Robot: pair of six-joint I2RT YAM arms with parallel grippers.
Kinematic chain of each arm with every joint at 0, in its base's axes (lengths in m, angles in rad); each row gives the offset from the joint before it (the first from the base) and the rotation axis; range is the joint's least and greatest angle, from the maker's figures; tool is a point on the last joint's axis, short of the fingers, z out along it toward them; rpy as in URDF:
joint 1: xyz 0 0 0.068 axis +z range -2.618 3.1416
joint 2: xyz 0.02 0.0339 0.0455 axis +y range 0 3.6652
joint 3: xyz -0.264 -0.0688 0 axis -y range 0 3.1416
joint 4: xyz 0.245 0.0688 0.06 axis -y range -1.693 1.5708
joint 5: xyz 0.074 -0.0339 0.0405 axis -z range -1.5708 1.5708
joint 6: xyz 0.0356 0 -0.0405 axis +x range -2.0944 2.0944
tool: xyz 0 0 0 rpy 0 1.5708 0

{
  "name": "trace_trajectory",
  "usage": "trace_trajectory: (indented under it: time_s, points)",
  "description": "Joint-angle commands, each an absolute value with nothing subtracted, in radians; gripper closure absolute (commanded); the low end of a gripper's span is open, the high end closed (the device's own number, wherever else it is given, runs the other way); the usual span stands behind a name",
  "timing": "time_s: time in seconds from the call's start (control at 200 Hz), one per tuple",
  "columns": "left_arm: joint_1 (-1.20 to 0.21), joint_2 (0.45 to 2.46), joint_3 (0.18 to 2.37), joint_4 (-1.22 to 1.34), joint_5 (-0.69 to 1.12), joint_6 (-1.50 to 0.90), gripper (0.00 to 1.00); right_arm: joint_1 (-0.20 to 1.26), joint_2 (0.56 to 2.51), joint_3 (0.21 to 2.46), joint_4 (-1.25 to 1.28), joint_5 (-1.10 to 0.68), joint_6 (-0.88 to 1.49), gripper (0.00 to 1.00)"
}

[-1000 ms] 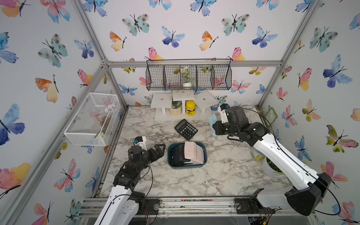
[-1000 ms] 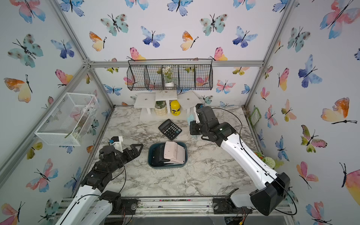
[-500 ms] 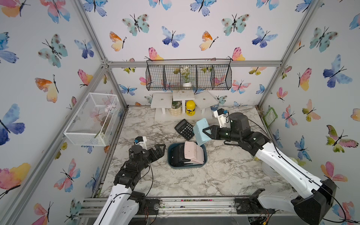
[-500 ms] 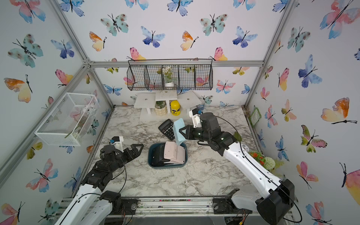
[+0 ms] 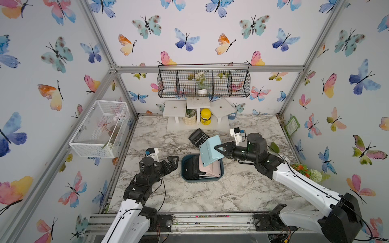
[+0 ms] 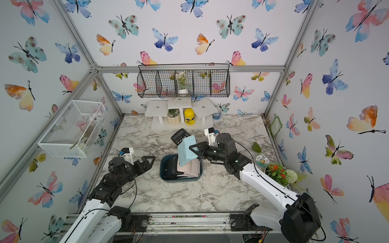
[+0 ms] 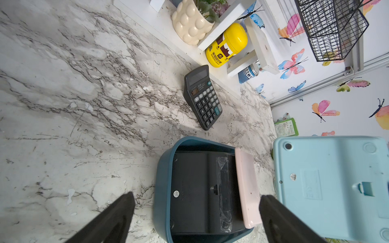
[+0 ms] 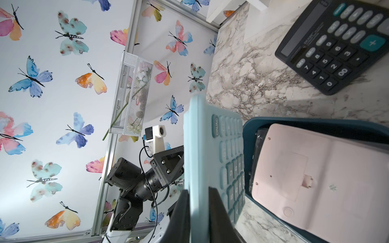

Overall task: Put the calculator in the storage box
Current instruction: Place the calculator in the storage box.

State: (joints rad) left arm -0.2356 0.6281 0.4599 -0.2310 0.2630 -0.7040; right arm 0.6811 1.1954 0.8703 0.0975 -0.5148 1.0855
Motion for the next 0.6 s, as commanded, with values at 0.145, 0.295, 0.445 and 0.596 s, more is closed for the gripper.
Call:
trace_trajectory:
  time_s: [0.145, 0.295, 0.445, 0.596]
  points:
    - [-0.235, 0.609, 0.431, -0.206, 0.265, -0.706, 0.01, 0.833, 1.232, 0.874, 0.190, -0.288, 1.144, 0.86]
    - [-0.234, 0.609, 0.430, -0.207, 0.268, -0.700, 0.01, 0.903, 1.292, 0.907, 0.183, -0.196, 1.129, 0.86]
    - [-0.234, 0.605, 0.429, -0.212, 0.263, -0.695, 0.01, 0.944, 1.361, 0.939, 0.179, -0.150, 1.129, 0.86]
    - [-0.235, 0.600, 0.423, -0.214, 0.256, -0.694, 0.01, 0.970, 1.404, 0.956, 0.172, -0.084, 1.132, 0.87]
